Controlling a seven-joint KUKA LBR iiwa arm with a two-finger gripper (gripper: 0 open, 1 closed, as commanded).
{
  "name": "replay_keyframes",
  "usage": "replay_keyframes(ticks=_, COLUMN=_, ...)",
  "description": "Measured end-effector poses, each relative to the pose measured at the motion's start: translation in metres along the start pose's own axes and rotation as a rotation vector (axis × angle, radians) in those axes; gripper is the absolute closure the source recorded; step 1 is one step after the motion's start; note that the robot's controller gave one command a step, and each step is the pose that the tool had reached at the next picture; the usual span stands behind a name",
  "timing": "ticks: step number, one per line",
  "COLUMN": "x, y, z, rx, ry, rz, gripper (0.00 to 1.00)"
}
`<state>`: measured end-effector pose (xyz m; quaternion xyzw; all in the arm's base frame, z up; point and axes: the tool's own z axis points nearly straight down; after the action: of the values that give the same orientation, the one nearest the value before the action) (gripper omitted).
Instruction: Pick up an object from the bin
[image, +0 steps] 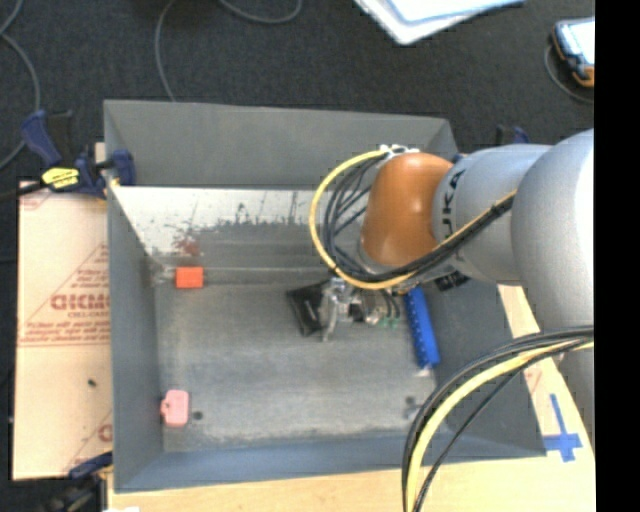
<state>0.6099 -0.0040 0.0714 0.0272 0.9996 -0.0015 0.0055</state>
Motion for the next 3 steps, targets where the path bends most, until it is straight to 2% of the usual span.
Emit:
replay_keyframes(ticks=1, x=-0.016, y=-0.004, z=0.000, rx=-0.001, ry=-0.003, rz=0.156, gripper=1.00)
replay_keyframes(ticks=2, x=-0.023, y=0.007, z=0.000, rx=0.001, ry=-0.010, rz=-0.038, gripper=1.00)
replay_keyframes(ticks=3, x=-0.035, y=-0.023, z=0.001, rx=-0.002, ry=-0.011, rz=0.176, gripper=1.00)
